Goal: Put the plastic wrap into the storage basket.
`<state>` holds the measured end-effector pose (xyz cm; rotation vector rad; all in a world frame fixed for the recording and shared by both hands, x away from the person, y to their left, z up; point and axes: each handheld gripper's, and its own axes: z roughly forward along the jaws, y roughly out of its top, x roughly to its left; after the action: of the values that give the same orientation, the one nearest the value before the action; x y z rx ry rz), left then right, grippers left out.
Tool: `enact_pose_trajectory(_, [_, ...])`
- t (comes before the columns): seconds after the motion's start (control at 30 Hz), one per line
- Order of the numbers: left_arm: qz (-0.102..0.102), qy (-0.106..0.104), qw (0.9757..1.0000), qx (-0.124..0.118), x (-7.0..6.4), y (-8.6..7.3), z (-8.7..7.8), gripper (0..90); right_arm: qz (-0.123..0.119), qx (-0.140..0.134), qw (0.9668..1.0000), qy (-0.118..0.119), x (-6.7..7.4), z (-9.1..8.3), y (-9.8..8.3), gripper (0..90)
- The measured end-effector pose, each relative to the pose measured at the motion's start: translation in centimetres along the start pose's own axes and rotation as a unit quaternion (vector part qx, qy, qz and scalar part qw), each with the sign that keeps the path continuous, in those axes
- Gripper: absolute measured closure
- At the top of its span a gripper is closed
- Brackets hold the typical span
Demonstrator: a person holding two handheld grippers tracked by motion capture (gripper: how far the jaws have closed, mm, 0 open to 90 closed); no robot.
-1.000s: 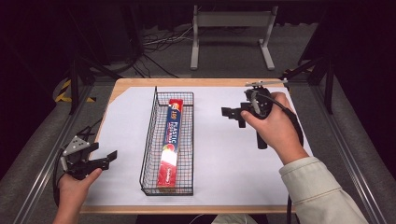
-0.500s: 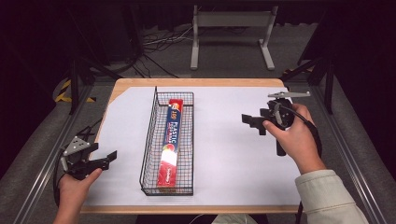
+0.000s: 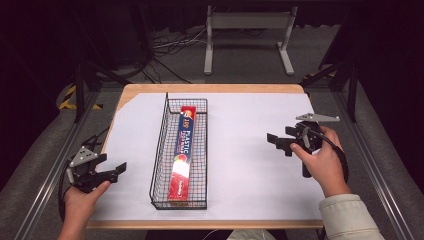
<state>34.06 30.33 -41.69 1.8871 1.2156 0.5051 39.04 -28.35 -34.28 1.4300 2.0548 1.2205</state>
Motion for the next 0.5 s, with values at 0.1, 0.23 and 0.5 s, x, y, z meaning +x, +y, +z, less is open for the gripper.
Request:
enact_pose_trajectory(0.1, [0.005,-0.002,1.0,0.002,0.1,-0.1,0.1,17.5,0.004,-0.006,1.0,0.002,-0.4,0.3,-1.1,19.6])
enact_pose_trajectory(0.23, [0.004,-0.005,1.0,-0.001,0.1,-0.1,0.1,17.3,0.007,-0.002,1.0,0.001,-1.0,0.9,-2.3,19.6])
enact_pose_trajectory(0.5, [0.0,-0.013,0.9999,-0.004,0.3,-0.3,0.3,17.1,0.004,0.006,1.0,-0.001,-1.8,1.6,-5.0,20.4])
